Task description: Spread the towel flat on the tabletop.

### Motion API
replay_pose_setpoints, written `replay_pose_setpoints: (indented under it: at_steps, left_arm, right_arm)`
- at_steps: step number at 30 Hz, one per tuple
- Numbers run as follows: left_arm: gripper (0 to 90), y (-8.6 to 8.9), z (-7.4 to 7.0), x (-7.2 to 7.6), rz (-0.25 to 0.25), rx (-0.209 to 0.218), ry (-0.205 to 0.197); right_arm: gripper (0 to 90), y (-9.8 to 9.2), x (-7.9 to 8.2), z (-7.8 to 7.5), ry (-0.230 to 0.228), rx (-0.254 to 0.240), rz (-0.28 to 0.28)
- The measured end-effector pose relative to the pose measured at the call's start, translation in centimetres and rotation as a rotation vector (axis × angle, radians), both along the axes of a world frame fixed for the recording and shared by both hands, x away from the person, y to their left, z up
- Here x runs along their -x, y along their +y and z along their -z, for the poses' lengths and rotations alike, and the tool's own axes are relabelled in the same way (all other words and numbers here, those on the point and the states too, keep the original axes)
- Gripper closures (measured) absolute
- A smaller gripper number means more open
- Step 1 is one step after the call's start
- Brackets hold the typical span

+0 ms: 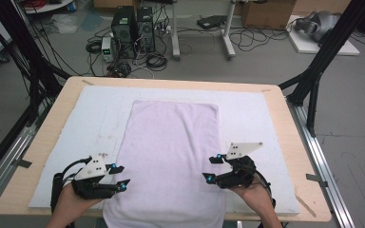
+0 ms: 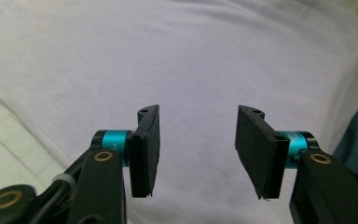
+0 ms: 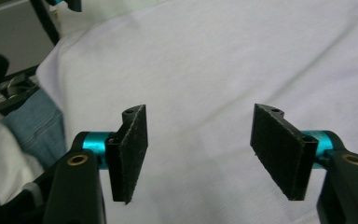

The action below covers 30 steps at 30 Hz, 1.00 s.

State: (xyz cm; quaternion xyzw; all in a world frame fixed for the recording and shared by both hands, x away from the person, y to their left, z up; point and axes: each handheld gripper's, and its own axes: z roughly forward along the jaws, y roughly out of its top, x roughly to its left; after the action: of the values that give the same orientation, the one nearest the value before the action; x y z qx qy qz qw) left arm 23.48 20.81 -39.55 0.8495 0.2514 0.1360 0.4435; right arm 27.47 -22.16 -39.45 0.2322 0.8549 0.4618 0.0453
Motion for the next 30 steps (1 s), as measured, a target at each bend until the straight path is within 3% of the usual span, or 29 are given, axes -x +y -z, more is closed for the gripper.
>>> replay_pose_setpoints:
  at_steps: [3,8,13,19,30]
  left_arm:
    - [46.0,0.0,-0.7,-1.1,-0.012,0.015,-0.013]
    - [38.5,0.1,-1.2,-3.2,-0.020,0.056,0.011]
    - [32.3,0.0,-1.5,-4.6,-0.055,0.057,0.009]
    - [32.3,-0.5,-1.6,-4.6,-0.042,0.022,0.005]
    - [32.2,0.0,-1.7,-4.5,-0.053,0.017,0.003]
  right_arm:
    - [29.4,0.2,-1.0,-0.4,0.001,-0.014,0.015]
    - [26.2,1.1,-2.9,-1.5,0.002,-0.018,0.021]
    - [23.9,1.7,-4.7,-3.0,-0.018,-0.008,0.027]
    - [23.8,2.3,-5.2,-3.4,-0.032,0.020,0.008]
    - [23.9,2.0,-5.2,-3.0,-0.035,0.052,0.011]
